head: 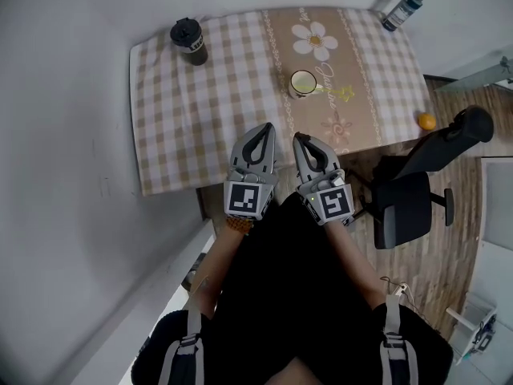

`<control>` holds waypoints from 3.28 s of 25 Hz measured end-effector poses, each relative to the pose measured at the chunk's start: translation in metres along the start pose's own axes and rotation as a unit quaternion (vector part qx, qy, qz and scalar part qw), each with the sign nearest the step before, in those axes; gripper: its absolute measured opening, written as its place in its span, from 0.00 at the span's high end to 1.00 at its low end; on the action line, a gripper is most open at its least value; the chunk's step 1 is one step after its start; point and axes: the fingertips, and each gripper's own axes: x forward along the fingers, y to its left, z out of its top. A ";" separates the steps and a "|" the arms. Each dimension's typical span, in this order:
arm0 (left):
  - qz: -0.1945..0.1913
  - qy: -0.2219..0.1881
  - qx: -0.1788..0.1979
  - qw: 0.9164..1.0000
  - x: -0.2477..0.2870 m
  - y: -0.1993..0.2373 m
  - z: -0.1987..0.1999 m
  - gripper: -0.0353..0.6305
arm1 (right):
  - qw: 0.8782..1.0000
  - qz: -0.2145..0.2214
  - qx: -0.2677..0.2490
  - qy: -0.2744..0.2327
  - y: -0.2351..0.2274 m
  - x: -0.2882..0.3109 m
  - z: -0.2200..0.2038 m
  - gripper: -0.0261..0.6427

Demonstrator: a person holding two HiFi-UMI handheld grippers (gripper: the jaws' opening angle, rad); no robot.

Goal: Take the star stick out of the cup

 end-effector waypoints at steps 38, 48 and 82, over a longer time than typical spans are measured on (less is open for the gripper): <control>-0.020 0.037 0.015 0.999 0.057 0.022 -0.035 0.94 | 0.992 -0.105 0.047 0.044 -0.092 0.044 -0.059 0.95; -0.019 0.048 0.018 0.999 0.070 0.025 -0.043 0.94 | 0.980 -0.149 0.106 0.073 -0.135 0.057 -0.095 0.95; -0.012 0.077 0.024 0.997 0.097 0.028 -0.069 0.94 | 0.972 -0.124 0.182 0.082 -0.168 0.092 -0.122 0.84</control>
